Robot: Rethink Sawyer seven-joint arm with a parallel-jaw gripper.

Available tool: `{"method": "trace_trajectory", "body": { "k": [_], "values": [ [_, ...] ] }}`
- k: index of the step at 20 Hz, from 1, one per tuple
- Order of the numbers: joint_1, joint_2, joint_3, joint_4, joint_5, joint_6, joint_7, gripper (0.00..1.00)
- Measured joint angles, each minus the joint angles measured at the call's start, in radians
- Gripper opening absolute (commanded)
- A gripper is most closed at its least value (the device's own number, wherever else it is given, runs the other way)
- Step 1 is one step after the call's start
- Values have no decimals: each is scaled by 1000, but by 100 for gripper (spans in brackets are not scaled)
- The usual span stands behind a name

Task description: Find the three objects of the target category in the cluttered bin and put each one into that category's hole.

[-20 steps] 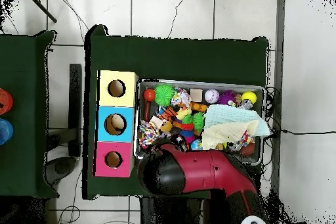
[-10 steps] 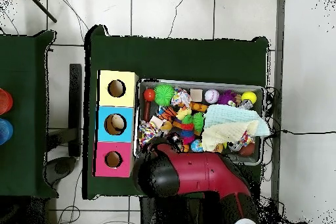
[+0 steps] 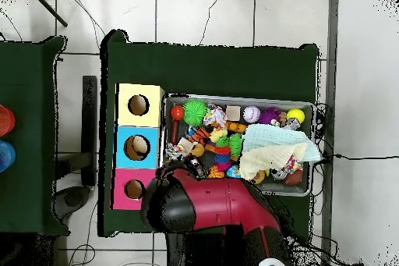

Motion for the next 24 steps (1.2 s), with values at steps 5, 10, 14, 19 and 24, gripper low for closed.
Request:
{"method": "trace_trajectory", "body": {
  "k": [5, 10, 14, 19, 24],
  "values": [
    [25, 5, -14, -17, 19, 0, 0, 0],
    [56, 24, -41, -50, 21, -8, 0, 0],
    [84, 44, -67, -74, 21, -24, 0, 0],
    [106, 65, -90, -104, 29, -41, 0, 0],
    [118, 81, -101, -125, 48, -48, 0, 0]
  ]
}}
